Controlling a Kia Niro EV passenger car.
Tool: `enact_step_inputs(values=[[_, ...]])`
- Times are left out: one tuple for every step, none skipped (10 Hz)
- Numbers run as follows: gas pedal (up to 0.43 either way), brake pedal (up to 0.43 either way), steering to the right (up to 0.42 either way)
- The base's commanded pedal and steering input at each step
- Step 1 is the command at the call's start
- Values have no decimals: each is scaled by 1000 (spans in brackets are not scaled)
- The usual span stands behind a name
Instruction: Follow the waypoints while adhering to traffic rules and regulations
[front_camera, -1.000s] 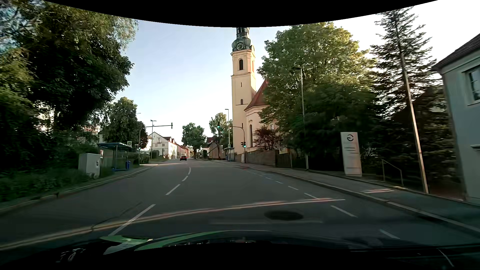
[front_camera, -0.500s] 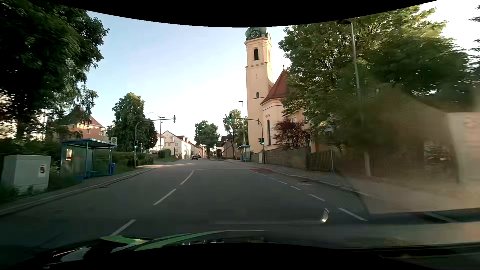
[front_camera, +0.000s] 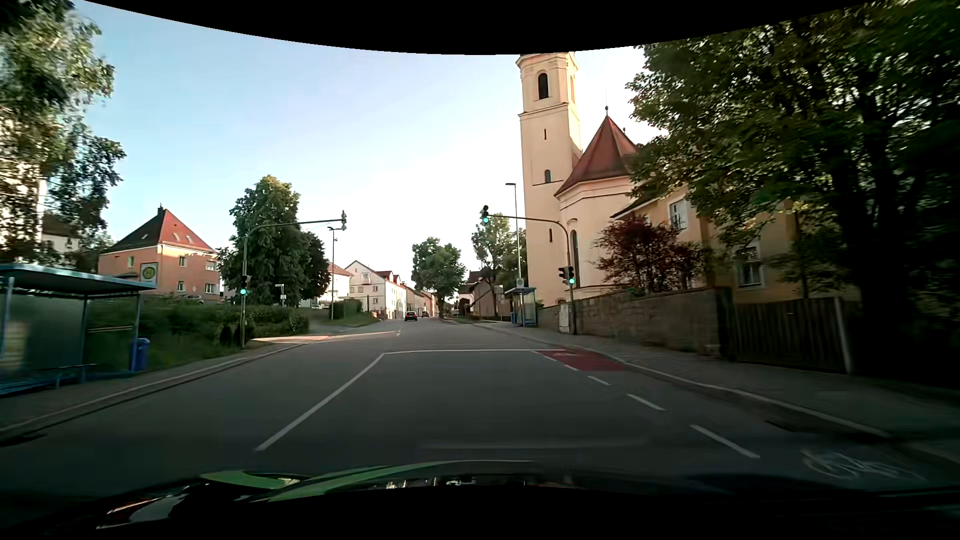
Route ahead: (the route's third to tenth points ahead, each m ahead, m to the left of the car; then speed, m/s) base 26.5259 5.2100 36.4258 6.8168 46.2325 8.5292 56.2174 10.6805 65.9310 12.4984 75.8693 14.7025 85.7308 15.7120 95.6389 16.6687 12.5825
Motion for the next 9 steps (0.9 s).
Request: enact_step_inputs(values=[[220,0,-48],[220,0,-48],[220,0,-46],[220,0,-44],[220,0,-44],[220,0,-43],[220,0,-42],[220,0,-41],[220,0,-39]])
